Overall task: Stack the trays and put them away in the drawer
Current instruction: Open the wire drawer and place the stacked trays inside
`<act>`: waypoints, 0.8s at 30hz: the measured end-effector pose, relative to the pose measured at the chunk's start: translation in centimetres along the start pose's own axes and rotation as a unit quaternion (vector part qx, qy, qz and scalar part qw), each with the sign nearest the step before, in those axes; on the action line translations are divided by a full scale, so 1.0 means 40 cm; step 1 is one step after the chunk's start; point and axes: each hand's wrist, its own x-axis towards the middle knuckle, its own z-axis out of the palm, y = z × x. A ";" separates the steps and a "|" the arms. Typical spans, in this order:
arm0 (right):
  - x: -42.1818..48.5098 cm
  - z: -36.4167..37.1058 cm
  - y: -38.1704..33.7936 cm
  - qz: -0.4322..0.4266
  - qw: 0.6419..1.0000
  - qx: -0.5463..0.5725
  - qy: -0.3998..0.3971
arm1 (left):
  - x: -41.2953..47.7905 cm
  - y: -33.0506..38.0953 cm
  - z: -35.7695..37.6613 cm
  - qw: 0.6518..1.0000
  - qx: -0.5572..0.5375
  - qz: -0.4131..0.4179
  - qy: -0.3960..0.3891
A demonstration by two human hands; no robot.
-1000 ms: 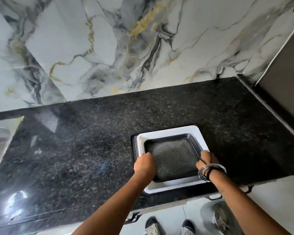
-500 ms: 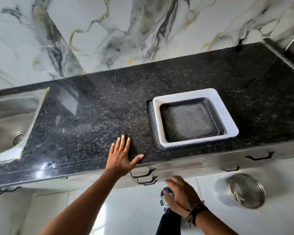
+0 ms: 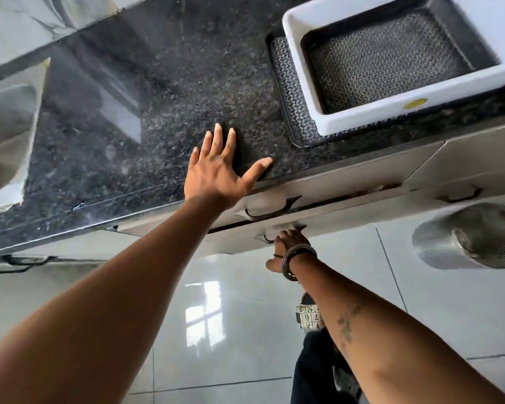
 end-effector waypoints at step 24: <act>-0.508 -0.195 0.116 0.134 0.890 0.268 -0.344 | 0.017 -0.001 -0.072 0.983 -0.094 -0.026 -0.155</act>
